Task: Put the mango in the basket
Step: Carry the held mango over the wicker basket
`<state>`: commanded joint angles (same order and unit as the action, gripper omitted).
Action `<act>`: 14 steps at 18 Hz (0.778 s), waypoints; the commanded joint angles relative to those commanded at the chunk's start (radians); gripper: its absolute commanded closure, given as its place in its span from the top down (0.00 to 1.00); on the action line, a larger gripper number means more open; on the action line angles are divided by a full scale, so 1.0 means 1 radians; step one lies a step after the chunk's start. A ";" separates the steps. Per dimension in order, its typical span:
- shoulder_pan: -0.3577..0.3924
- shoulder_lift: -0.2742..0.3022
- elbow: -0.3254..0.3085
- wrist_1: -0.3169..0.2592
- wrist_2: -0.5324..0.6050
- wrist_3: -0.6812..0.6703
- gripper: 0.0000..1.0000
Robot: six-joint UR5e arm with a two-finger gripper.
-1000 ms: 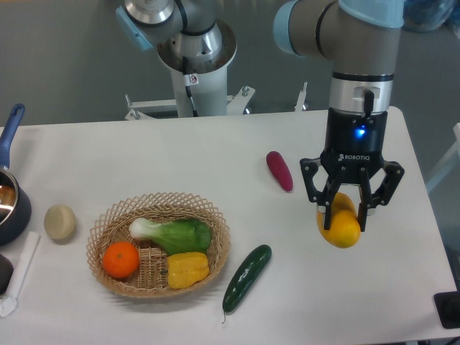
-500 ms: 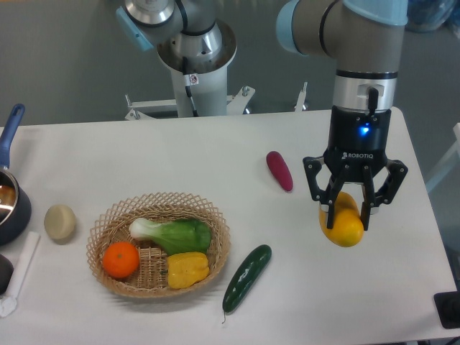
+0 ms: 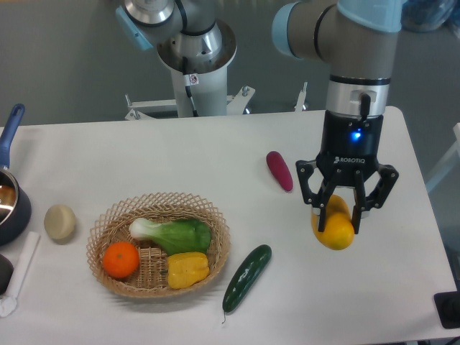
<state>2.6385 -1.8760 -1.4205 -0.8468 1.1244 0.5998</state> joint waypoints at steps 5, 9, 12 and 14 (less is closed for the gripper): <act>-0.038 -0.025 -0.017 0.000 0.000 0.000 0.35; -0.086 -0.028 -0.048 0.000 0.000 -0.012 0.35; -0.124 -0.028 -0.061 0.002 0.000 -0.081 0.35; -0.152 -0.023 -0.074 0.000 0.000 -0.086 0.35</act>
<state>2.4867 -1.8991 -1.4940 -0.8468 1.1244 0.5139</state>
